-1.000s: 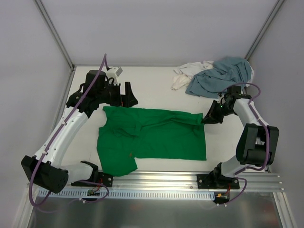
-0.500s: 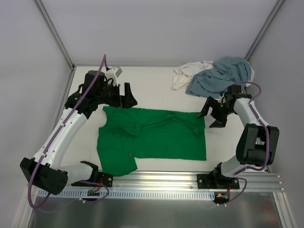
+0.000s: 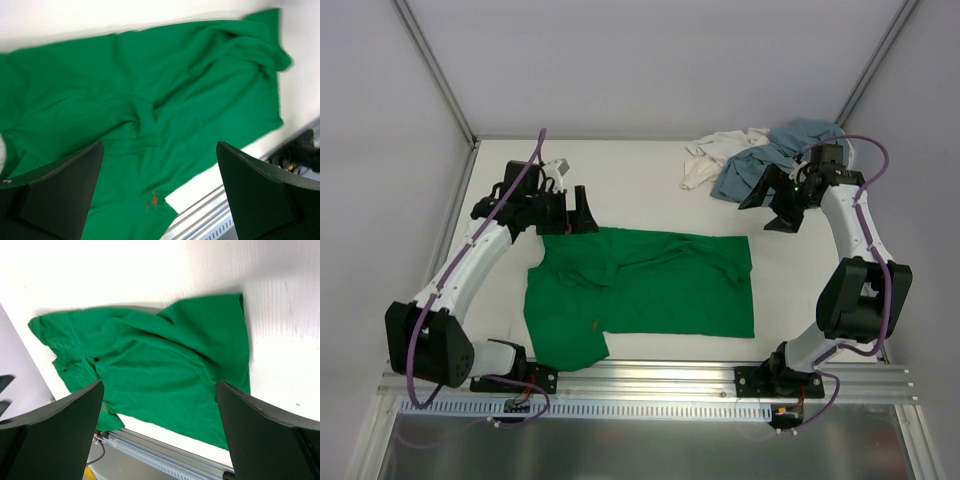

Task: Fold and stack the t-shirts
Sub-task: Fold the flattened tshirt in 1/3 of the way

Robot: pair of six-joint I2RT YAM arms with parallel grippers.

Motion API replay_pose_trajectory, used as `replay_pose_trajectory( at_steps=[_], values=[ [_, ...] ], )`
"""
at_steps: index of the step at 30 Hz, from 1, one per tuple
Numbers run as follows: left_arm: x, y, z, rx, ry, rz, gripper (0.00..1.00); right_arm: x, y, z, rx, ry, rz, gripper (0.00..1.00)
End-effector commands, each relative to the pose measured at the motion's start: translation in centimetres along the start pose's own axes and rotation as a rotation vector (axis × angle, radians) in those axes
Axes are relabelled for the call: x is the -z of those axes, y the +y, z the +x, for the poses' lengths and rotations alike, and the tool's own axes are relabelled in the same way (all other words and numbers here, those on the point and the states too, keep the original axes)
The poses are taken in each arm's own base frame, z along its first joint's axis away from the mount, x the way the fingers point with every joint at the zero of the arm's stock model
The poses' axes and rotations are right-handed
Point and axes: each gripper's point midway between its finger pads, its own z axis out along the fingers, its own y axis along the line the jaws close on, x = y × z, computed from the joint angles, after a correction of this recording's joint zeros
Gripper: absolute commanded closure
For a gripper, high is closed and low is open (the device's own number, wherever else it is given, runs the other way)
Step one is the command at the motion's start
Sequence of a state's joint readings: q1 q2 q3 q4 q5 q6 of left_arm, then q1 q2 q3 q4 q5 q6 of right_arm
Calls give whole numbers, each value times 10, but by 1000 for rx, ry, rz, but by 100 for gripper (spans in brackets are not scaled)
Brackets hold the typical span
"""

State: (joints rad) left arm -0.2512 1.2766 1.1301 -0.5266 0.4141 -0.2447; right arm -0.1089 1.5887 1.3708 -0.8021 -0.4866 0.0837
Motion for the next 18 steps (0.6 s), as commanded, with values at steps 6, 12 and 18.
replay_pose_trajectory(
  at_steps=[6, 12, 18],
  values=[
    [-28, 84, 5, 110, 85, -222, 1, 4, 21, -25, -11, -30, -59, 1],
    [-58, 89, -7, 165, 155, -190, 2, -30, 18, -21, -13, 67, -55, 1],
    [-77, 89, -7, 212, 223, -147, 3, -70, 13, -1, -20, 202, -39, 9]
  ],
)
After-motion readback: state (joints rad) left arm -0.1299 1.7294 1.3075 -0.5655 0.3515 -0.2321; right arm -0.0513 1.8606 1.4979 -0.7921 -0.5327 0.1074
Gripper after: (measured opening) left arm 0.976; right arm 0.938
